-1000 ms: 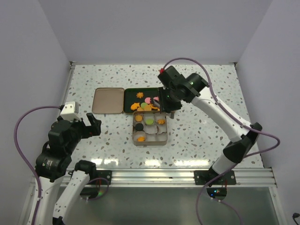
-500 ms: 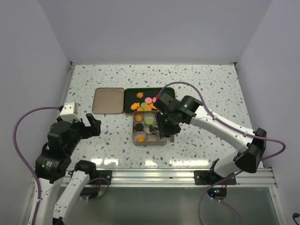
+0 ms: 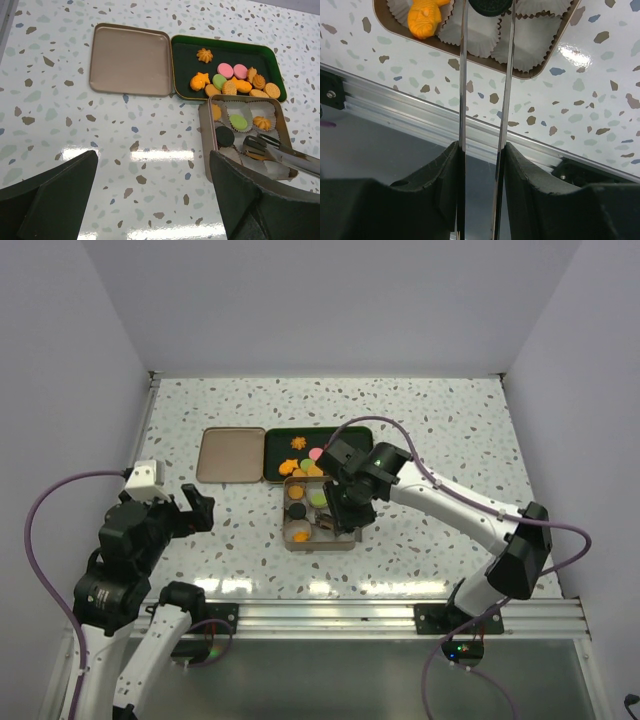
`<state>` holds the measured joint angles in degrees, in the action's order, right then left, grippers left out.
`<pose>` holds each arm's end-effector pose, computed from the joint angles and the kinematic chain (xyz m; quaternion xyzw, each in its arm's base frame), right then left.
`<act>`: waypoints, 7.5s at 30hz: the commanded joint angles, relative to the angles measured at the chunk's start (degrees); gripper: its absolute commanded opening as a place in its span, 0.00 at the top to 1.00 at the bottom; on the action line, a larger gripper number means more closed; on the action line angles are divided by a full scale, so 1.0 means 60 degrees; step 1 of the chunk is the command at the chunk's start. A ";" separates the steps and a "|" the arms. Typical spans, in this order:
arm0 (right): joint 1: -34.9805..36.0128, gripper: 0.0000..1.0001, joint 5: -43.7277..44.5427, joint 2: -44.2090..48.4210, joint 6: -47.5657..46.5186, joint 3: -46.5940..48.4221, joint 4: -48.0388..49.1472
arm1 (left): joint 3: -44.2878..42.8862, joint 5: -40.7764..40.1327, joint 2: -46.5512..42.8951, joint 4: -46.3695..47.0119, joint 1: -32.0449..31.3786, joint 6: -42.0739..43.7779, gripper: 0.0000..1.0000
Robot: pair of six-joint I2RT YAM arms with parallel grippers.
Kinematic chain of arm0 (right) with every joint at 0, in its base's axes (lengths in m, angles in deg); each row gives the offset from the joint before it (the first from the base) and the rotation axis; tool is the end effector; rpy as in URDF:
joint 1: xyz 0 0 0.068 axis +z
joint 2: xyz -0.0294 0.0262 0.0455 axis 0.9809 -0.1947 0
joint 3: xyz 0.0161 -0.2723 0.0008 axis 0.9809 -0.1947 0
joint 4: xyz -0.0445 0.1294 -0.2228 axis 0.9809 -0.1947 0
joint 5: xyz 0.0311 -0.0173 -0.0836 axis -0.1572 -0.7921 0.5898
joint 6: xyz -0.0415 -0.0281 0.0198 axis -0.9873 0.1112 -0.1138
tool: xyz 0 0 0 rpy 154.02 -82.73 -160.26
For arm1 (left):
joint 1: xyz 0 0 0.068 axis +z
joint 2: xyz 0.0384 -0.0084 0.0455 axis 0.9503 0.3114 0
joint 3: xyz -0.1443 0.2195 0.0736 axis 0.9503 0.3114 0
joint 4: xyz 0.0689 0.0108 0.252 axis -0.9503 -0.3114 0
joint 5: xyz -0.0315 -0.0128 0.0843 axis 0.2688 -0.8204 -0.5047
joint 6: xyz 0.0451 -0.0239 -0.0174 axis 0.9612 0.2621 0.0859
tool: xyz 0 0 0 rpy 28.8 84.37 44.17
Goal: Pack the cookies
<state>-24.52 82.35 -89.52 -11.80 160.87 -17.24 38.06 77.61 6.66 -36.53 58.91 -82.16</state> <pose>0.1762 0.2444 0.3141 -0.1340 0.9786 0.1104 0.1105 0.0629 -0.0102 0.3470 -0.0826 0.8220 -0.1124 0.5522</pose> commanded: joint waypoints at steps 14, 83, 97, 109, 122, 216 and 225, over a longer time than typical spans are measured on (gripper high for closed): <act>-0.0020 0.69 0.0101 -0.1179 -0.0469 0.1742 -0.0189 | -0.0033 -0.0074 -0.0117 0.0382 -0.0068 0.0134 0.01; 0.0097 0.66 0.0496 -0.0505 -0.0162 0.1436 -0.0263 | -0.0004 0.0073 -0.0147 0.0426 -0.0068 0.0208 0.01; 0.0097 0.47 0.0965 -0.1048 -0.0367 0.1933 -0.0497 | -0.0004 0.0044 -0.0190 0.0426 -0.0068 0.0193 0.01; -0.0004 0.45 0.1815 -0.1501 -0.0761 0.4129 -0.1389 | -0.0004 0.0058 -0.0176 0.0411 -0.0068 0.0208 0.00; -0.1382 0.48 0.1449 -0.3902 -0.1611 0.6530 -0.1259 | 0.0011 0.0087 -0.0074 0.0441 -0.0068 0.0208 0.01; -0.2261 0.59 0.0863 -0.4477 -0.1451 0.8570 -0.2299 | -0.0004 0.0087 0.0337 0.0455 -0.0068 0.0208 0.01; -0.2261 0.59 0.0921 -0.2808 -0.1202 0.7196 -0.2387 | -0.0004 0.0117 0.0337 0.0455 -0.0068 0.0237 0.01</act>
<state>-37.96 86.96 -112.31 -20.23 206.44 -26.81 38.06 77.70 8.46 -36.51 58.91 -82.14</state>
